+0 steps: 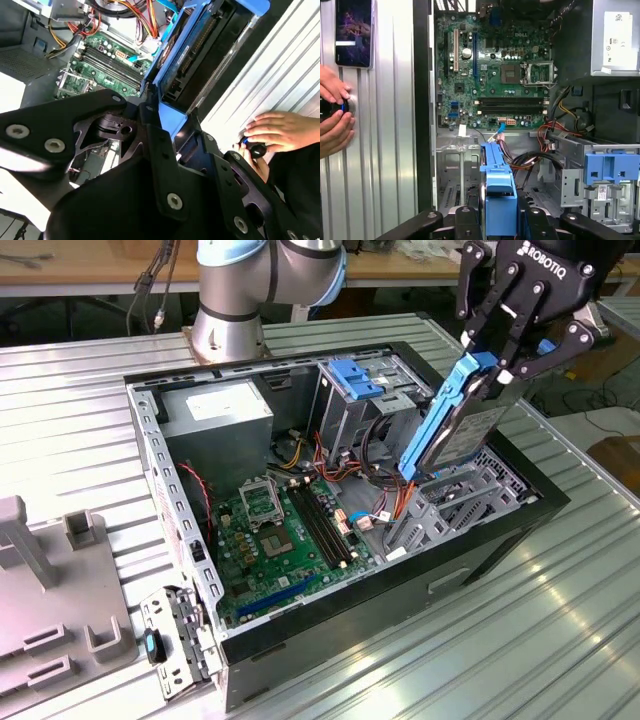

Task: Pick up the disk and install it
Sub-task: 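Insert the disk into the insertion slot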

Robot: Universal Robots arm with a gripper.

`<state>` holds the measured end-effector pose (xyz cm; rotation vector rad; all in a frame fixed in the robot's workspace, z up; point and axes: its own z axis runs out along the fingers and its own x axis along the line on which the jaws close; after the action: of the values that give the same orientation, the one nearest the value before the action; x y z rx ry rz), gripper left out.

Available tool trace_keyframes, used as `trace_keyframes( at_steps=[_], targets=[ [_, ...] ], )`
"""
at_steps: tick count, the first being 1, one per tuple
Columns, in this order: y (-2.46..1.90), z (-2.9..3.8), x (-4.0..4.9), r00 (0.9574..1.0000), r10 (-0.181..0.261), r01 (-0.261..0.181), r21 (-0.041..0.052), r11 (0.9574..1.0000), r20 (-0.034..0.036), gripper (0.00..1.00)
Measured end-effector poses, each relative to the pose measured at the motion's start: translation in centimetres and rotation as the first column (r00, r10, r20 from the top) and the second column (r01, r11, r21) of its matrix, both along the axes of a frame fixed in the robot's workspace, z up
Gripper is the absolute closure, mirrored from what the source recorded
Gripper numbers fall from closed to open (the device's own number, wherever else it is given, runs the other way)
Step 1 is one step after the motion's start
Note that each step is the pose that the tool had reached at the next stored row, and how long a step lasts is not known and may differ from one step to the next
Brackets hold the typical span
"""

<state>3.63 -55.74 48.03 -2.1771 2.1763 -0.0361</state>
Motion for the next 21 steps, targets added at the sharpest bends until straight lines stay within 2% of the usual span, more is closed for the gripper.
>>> trace_keyframes(
  at_steps=[1, 5, 11, 21],
  targets=[
    [-0.78, -0.16, -1.33, 1.0, 0.0, 0.0, -0.0002, 1.0, 0.0, 0.63],
    [-1.19, -0.26, -0.98, 1.0, 0.0, 0.0, -0.0003, 1.0, 0.0, 0.63],
    [-1.35, -0.53, 0.45, 1.0, 0.0, 0.0, -0.0006, 1.0, 0.0, 0.63],
    [-1.47, -1.18, 1.32, 1.0, 0.001, -0.001, -0.0007, 1.0, 0.0, 0.63]
  ],
)
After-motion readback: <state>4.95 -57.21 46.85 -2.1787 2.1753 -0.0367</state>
